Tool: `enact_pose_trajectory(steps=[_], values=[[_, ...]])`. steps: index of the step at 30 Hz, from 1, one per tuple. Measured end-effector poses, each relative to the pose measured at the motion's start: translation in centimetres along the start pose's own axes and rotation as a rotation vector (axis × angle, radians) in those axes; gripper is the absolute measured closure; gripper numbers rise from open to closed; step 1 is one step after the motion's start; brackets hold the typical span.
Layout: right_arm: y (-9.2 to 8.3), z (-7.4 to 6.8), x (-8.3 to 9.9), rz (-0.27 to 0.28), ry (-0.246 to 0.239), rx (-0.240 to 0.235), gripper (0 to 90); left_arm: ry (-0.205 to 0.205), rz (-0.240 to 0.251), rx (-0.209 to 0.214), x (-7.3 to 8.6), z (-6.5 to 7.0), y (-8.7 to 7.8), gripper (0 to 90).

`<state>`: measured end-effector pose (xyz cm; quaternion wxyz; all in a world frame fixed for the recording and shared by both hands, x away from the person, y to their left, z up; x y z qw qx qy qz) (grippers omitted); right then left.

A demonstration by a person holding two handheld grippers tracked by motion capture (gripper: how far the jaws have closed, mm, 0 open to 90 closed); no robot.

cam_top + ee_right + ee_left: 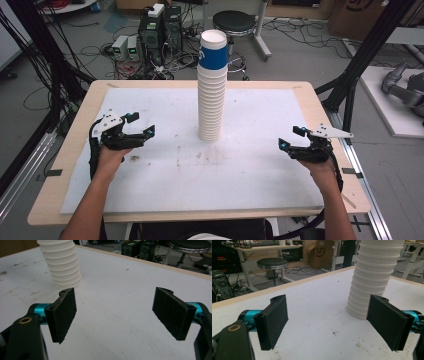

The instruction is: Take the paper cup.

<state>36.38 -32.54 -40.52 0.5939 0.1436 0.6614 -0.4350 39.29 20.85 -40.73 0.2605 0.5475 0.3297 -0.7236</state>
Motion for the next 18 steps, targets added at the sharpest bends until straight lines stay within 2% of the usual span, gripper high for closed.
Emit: enact_pose_trajectory(steps=[8, 11, 17, 18], values=[[-0.1, 0.1, 0.0, 0.007, 0.014, 0.0, 19.7, -0.006, 0.005, -0.002, 0.0, -0.1, -0.1, 17.0], [-0.1, 0.0, -0.1, 0.01, 0.005, -0.003, 19.7, -0.002, 0.01, -0.004, -0.1, 0.0, -0.3, 17.0], [0.5, -0.9, -1.1, 0.038, 0.022, -0.041, 19.7, -0.003, 0.007, -0.003, 0.0, 0.1, -0.5, 17.0], [0.7, -1.3, -1.6, 0.043, 0.021, -0.061, 19.6, -0.003, 0.007, -0.004, 0.0, 0.2, -0.5, 17.0]])
Point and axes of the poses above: each handheld gripper's, and its own axes: y roughly forward along the jaws, x roughly out of its underside, z roughly to its right, the point moved 4 cm from there along y, roughly forward along the jaws, and after that the axes turned 8 degrees about -y, right-handed, at the moved point
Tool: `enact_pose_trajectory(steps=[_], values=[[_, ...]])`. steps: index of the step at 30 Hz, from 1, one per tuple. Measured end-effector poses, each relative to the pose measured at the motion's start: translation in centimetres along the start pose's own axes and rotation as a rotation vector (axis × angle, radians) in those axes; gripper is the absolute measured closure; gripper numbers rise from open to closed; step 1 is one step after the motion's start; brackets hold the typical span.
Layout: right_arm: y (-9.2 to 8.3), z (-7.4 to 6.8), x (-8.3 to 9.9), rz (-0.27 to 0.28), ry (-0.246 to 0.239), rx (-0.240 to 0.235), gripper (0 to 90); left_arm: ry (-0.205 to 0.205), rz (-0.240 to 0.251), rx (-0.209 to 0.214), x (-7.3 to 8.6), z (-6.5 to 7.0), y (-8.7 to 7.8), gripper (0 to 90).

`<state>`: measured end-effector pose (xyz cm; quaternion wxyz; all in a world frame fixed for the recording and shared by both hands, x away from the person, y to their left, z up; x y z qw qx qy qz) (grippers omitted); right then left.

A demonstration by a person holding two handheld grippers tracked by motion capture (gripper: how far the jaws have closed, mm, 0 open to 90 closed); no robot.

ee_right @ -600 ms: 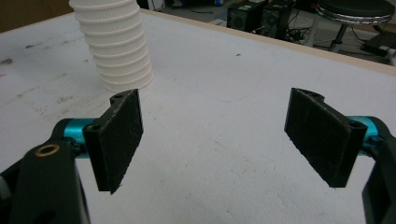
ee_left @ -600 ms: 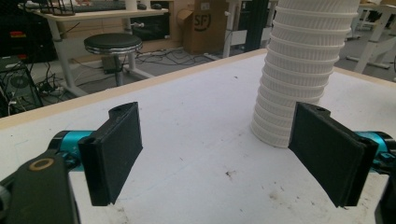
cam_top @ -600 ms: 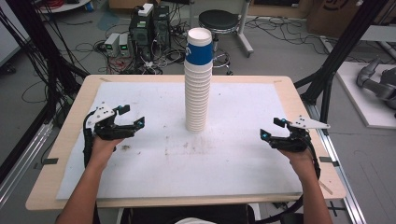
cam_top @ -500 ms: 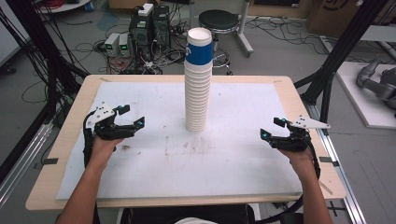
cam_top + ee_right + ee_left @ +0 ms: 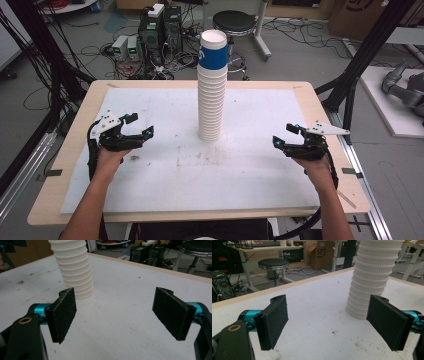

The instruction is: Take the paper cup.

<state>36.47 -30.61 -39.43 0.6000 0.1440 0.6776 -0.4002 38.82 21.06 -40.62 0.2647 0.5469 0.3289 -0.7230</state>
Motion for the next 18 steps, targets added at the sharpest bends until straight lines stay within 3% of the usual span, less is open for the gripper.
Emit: enact_pose_trajectory(steps=[12, 17, 18], values=[[1.4, -1.1, -4.1, 0.044, -0.045, -0.095, 19.6, -0.006, -0.02, 0.015, 0.4, 0.1, 0.4, 17.0], [3.2, -1.7, -7.2, 0.069, -0.086, -0.139, 19.6, -0.01, -0.023, 0.015, 0.4, 0.2, 0.5, 17.0], [4.0, -2.0, -8.5, 0.082, -0.09, -0.161, 19.6, -0.009, -0.025, 0.015, 0.4, 0.1, 0.5, 17.0]])
Point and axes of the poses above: each handheld gripper's, and its own axes: y roughly forward along the jaws, x roughly out of its underside, z roughly to its right, the point moved 4 cm from there along y, roughly forward along the jaws, and after that the axes turned 8 degrees about -y, right-handed, at the moved point
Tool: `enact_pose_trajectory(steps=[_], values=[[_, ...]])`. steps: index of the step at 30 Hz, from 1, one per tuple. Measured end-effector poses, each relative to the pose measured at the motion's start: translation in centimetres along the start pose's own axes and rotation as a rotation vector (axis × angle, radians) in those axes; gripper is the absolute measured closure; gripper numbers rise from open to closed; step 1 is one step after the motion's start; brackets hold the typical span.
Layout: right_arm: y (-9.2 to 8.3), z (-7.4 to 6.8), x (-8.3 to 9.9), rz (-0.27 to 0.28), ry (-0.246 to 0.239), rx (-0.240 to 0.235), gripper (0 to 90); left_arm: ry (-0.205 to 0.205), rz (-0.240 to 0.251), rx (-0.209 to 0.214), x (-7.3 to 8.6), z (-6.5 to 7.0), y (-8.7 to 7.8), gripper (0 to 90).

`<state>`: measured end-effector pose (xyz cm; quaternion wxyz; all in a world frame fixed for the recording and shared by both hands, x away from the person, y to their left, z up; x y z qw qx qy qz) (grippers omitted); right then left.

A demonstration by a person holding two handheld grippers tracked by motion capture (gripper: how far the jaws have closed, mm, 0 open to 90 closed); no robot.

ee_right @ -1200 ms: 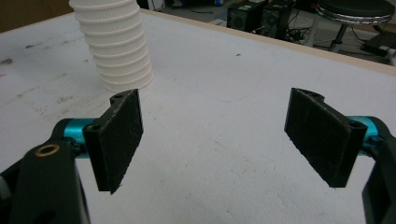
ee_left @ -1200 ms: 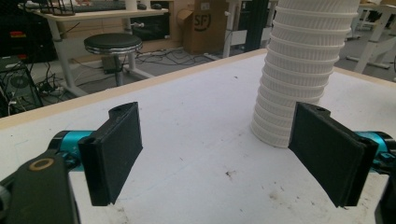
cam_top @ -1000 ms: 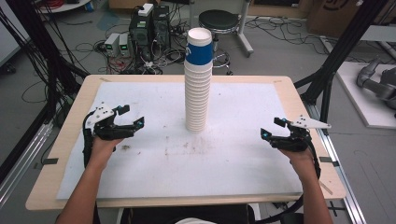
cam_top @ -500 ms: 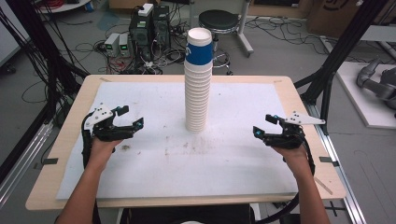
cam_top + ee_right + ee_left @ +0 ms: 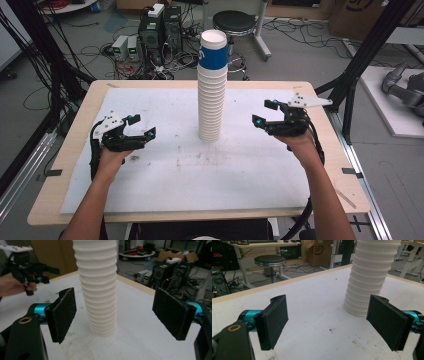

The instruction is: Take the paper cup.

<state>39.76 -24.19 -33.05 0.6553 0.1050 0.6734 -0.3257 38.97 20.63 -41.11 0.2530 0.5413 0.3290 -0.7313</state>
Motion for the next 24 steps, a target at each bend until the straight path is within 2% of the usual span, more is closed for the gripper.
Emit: enact_pose_trajectory(steps=[1, 5, 6, 7, 10, 17, 20, 24], values=[[0.0, 0.0, 0.0, 0.0, 0.0, 0.0, 19.6, 0.001, -0.002, -0.001, 0.0, 0.0, 0.0, 17.0], [1.8, -0.3, -2.7, 0.017, -0.022, -0.037, 19.6, 0.0, -0.004, 0.003, 0.1, 0.0, 0.1, 17.0], [2.8, -0.4, -3.7, 0.018, -0.036, -0.051, 19.6, -0.003, -0.003, 0.003, 0.1, 0.0, 0.1, 17.0], [2.8, -0.4, -3.7, 0.018, -0.036, -0.051, 19.6, -0.002, -0.004, 0.003, 0.1, 0.0, 0.1, 17.0], [4.5, -0.6, -5.3, 0.023, -0.05, -0.077, 19.6, -0.005, -0.004, 0.005, 0.1, -0.1, 0.1, 17.0], [6.6, -1.0, -7.2, 0.041, -0.063, -0.106, 19.6, -0.014, -0.008, 0.009, 0.1, -0.1, 0.2, 17.0], [7.7, -0.9, -8.2, 0.046, -0.063, -0.102, 19.6, -0.01, -0.01, 0.013, 0.2, 0.0, 0.3, 17.0], [8.8, -0.8, -8.7, 0.036, -0.061, -0.101, 19.6, -0.01, -0.01, 0.011, 0.2, 0.0, 0.3, 17.0]])
Point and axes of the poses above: each handheld gripper's, and its own axes: y roughly forward along the jaws, x roughly out of its underside, z roughly to its right, the point moved 4 cm from there along y, roughly forward along the jaws, and after that the axes turned 8 degrees about -y, right-handed, at the moved point
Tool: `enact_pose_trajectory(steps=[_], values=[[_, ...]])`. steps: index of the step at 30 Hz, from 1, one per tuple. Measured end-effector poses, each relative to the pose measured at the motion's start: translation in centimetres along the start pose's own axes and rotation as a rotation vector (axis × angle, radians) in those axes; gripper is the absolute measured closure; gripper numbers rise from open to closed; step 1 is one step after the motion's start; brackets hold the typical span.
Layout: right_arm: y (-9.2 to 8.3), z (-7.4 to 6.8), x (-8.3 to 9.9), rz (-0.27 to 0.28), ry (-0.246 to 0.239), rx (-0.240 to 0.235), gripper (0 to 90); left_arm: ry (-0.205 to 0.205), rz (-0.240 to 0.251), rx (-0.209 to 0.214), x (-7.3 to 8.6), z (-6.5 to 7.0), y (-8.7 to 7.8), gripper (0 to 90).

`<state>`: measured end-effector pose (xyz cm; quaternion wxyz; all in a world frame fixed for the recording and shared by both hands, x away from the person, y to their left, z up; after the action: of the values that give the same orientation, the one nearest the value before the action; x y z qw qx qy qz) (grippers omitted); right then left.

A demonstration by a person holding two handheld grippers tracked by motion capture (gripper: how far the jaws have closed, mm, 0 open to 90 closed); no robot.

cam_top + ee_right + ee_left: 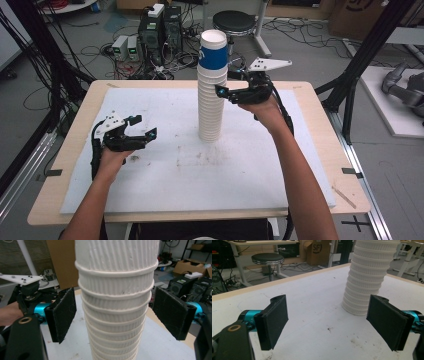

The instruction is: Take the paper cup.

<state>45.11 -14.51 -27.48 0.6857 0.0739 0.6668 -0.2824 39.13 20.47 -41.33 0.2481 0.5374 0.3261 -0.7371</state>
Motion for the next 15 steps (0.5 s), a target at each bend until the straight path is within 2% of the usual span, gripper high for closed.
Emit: enact_pose_trajectory(steps=[10, 13, 14, 15], values=[[1.9, 0.5, -0.5, -0.002, 0.008, -0.021, 14.7, -0.002, 0.012, -0.001, -0.2, 0.0, -0.1, 17.1], [2.1, 0.6, -0.3, -0.006, 0.005, -0.021, 14.8, 0.002, 0.027, 0.003, -1.0, 0.1, -0.2, 17.1], [2.3, 0.6, -0.3, -0.015, -0.011, -0.015, 15.2, 0.007, 0.041, 0.011, -1.8, 0.1, -0.4, 17.1], [2.3, 0.6, -0.3, -0.015, -0.011, -0.015, 15.2, 0.007, 0.041, 0.011, -1.8, 0.1, -0.4, 17.0]])
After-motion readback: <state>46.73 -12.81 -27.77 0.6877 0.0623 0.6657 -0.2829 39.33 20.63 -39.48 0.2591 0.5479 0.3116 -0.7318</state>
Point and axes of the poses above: each handheld gripper's, and its own axes: y roughly forward along the jaws, x roughly out of its underside, z roughly to its right, the point moved 4 cm from there along y, roughly forward along the jaws, and after that the axes turned 8 degrees about -y, right-handed, at the moved point
